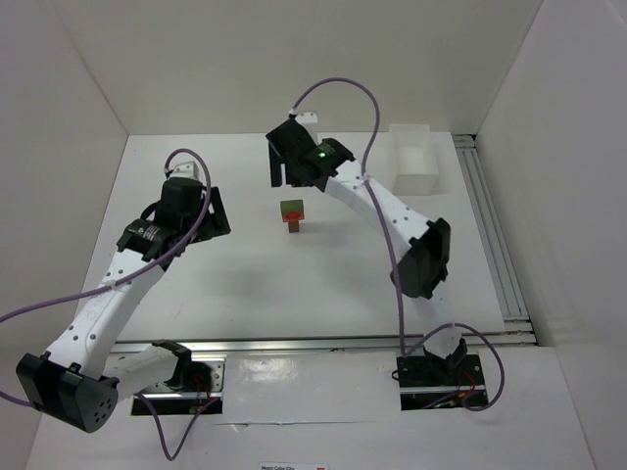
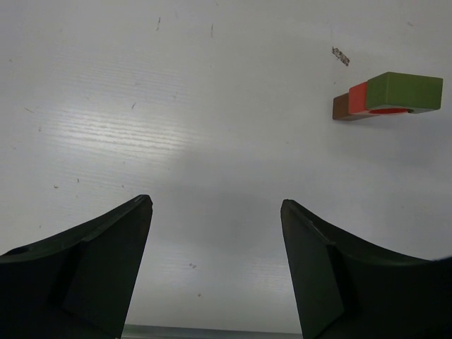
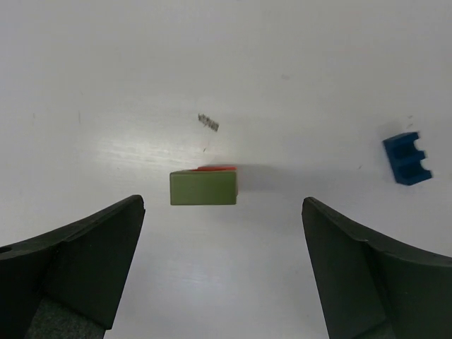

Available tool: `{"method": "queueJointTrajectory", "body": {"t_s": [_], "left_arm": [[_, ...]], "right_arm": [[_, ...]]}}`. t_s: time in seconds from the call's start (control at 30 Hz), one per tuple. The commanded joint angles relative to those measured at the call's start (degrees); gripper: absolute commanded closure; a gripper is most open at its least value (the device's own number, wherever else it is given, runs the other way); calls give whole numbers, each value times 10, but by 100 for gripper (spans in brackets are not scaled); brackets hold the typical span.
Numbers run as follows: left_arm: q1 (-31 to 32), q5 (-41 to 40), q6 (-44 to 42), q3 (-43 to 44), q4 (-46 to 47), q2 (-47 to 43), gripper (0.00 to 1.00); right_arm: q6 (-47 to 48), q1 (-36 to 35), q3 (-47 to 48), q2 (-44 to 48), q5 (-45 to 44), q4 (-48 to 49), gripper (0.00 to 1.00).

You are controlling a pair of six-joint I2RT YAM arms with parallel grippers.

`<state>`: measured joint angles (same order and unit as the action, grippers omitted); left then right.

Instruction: Build the wood block tower

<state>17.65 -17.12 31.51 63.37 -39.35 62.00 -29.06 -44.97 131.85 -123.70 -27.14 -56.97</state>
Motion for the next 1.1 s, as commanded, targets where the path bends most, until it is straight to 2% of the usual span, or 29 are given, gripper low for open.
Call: {"method": "queueJointTrajectory", "body": {"t_s": [0.0, 0.07, 0.1, 0.13, 0.23, 0.27, 0.3, 0.33, 0.37, 0.47, 0.53, 0.7, 1.07], "left_arm": [[-4, -19, -5, 16, -3, -18, 14], [-4, -19, -5, 16, -9, -23, 14], [-4, -19, -5, 16, -9, -23, 14], [-4, -19, -5, 16, -9, -23, 14], [-4, -19, -5, 16, -9, -23, 14], [-4, -13, -5, 16, -9, -23, 14], [-4, -12, -5, 16, -9, -23, 14], [-4, -12, -5, 16, -9, -23, 14], [-4, -12, -5, 16, -9, -23, 14], [-4, -12, 0, 16, -14, -23, 14], [-4, -18, 0, 16, -14, -23, 14], [-4, -36, 0, 16, -25, -28, 14], [-4, -26, 6, 11, -20, -17, 14]], "right_arm": [[1, 5, -99, 139, -102, 37, 0], [-12, 25, -174, 187, -124, 76, 0], [-12, 61, -214, 236, -113, 94, 1], [-12, 85, -292, 259, -92, 126, 4], [-3, 157, -404, 313, 35, 165, 11], [14, 157, -423, 318, 65, 189, 23], [22, 157, -438, 319, 114, 198, 28], [22, 143, -456, 313, 123, 198, 35], [22, 131, -464, 307, 123, 198, 52], [5, 86, -492, 281, 123, 226, 69], [-1, 71, -510, 276, 123, 255, 75], [-12, 57, -535, 258, 137, 317, 75], [-12, 39, -477, 179, 147, 305, 75]]}}
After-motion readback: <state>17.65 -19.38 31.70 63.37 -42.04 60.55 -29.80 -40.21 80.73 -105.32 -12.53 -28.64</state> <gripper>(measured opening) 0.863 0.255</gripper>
